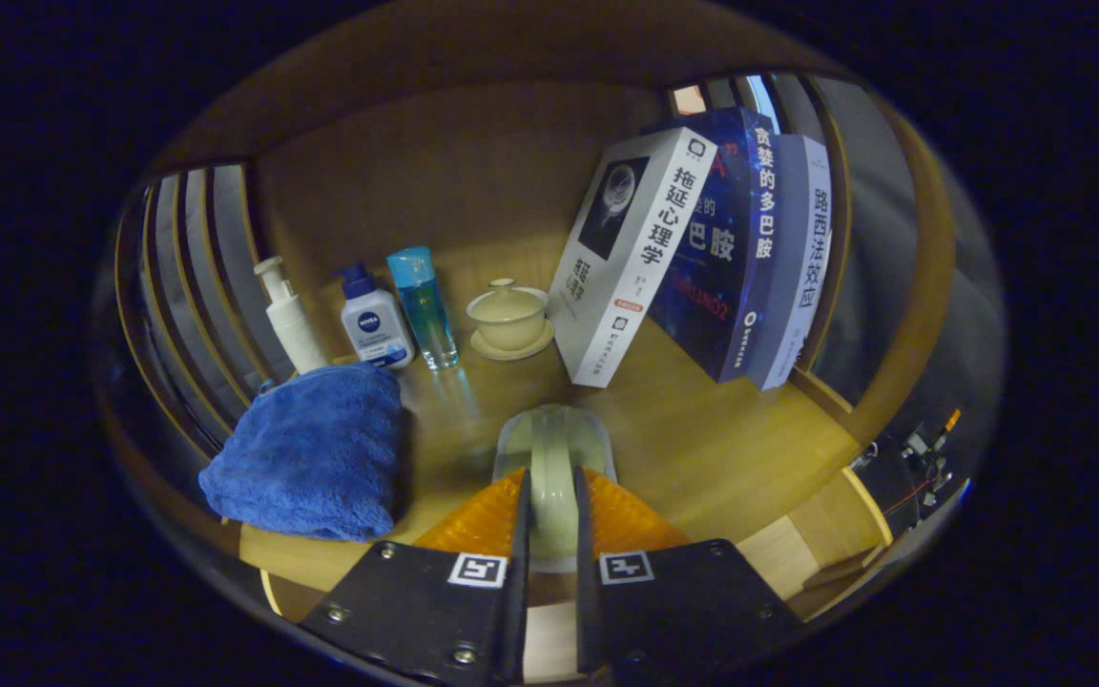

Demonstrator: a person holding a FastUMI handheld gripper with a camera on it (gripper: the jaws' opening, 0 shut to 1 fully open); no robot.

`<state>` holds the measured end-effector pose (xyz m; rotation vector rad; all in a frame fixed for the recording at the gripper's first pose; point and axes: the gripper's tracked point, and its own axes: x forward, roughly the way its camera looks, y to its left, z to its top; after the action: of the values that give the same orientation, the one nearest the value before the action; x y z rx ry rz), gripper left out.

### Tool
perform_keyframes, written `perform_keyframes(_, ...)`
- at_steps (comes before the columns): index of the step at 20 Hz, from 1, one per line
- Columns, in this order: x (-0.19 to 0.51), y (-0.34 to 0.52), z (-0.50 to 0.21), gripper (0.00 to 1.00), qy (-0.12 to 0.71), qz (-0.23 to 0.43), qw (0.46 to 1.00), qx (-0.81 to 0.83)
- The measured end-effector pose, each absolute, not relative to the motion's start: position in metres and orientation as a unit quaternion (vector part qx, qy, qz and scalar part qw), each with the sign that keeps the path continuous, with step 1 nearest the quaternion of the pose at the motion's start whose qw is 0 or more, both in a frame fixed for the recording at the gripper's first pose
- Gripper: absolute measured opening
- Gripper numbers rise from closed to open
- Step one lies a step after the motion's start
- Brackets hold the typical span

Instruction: Pull open the drawer, take out the items inside it, and place them on the countertop above the cabinet.

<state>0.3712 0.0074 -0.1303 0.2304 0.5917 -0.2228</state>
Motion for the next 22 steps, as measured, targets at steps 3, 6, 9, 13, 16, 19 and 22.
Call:
perform_keyframes(3,0.381,0.008,-0.128,0.21,0.281,-0.096,0.947,0.126)
perform_keyframes(6,0.386,0.007,-0.129,0.21,0.271,-0.088,0.949,0.137)
perform_keyframes(9,0.388,0.008,-0.13,0.21,0.264,-0.086,0.95,0.146)
perform_keyframes(13,0.389,0.007,-0.13,0.21,0.263,-0.084,0.95,0.145)
perform_keyframes(16,0.388,0.008,-0.13,0.21,0.261,-0.082,0.951,0.143)
perform_keyframes(19,0.388,0.007,-0.13,0.21,0.26,-0.083,0.951,0.145)
perform_keyframes(22,0.388,0.007,-0.13,0.21,0.259,-0.084,0.952,0.143)
